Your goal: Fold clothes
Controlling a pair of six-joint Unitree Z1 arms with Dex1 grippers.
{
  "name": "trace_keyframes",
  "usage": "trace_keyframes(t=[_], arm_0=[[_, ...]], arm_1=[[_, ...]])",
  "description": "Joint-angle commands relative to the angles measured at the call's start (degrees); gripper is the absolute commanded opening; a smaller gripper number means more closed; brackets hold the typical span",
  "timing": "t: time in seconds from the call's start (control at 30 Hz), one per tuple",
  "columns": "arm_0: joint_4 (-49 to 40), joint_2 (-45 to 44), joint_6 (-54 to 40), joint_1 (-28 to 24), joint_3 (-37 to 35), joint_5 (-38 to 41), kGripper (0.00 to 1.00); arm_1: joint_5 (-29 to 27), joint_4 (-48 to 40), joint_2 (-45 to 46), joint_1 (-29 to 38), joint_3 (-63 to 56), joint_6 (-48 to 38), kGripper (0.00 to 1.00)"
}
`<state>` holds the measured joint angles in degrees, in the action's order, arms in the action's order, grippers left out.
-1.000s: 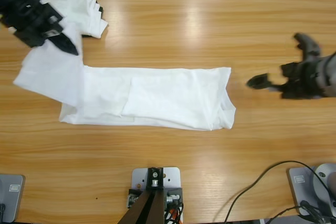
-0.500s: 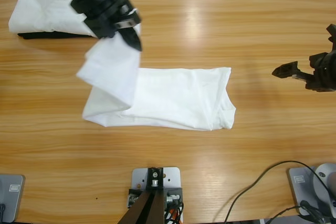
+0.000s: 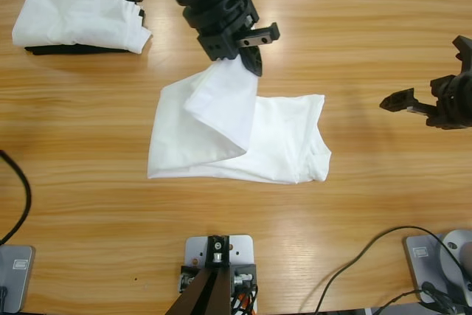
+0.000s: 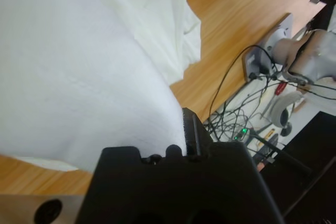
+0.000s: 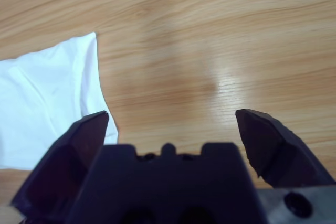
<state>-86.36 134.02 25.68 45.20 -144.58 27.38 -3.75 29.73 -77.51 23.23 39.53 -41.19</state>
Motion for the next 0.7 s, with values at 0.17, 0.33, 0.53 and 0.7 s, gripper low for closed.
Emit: trace_keyframes(t=[0.17,0.33,0.53,0.7], arm_0=[[-5.1,9.3,1.5,2.9,-7.1,2.6,0.0],[-5.3,10.1,1.5,3.4,-8.2,2.6,0.0],[-5.7,10.8,2.2,3.3,-11.1,1.9,0.0],[-5.7,11.0,2.4,3.3,-11.9,1.8,0.0]], arm_1=[[-0.9,0.2,-3.4,-1.2,0.3,0.7,1.0],[-0.8,0.2,-3.4,-1.3,0.3,0.7,1.0],[-0.7,0.2,-2.8,-1.3,0.2,0.7,1.0],[-0.8,0.2,-2.7,-1.3,0.2,0.7,1.0]])
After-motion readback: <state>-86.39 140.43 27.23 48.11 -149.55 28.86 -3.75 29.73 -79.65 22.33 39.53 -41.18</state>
